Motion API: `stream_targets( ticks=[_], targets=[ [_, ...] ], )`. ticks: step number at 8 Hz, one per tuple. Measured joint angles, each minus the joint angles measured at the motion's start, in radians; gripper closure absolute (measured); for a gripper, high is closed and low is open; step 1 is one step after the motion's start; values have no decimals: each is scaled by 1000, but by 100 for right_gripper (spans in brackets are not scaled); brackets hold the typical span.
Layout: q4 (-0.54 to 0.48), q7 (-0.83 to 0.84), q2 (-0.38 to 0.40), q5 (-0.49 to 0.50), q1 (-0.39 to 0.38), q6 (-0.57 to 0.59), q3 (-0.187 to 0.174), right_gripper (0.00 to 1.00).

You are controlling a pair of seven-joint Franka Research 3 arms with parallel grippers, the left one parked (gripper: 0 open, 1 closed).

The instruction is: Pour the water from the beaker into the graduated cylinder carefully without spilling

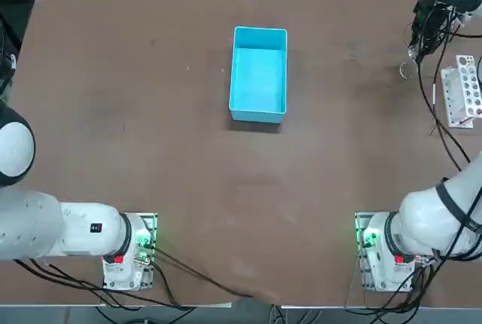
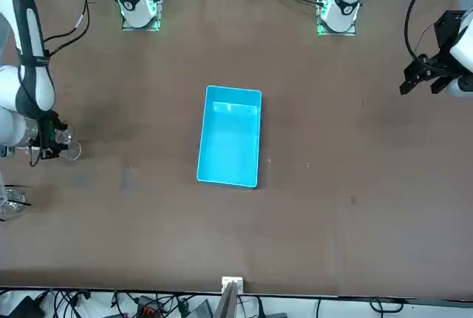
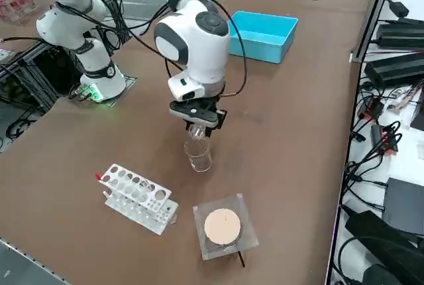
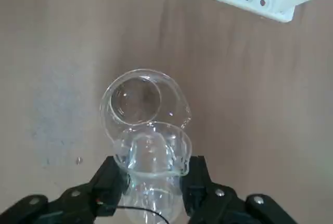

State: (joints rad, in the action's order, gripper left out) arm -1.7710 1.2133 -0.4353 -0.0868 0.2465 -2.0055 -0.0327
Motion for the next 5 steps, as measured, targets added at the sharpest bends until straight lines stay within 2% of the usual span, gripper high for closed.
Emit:
stream_targets(
  ticks=[5],
  targets=[
    [0,-84,2,77,33,0,4,39]
  ],
)
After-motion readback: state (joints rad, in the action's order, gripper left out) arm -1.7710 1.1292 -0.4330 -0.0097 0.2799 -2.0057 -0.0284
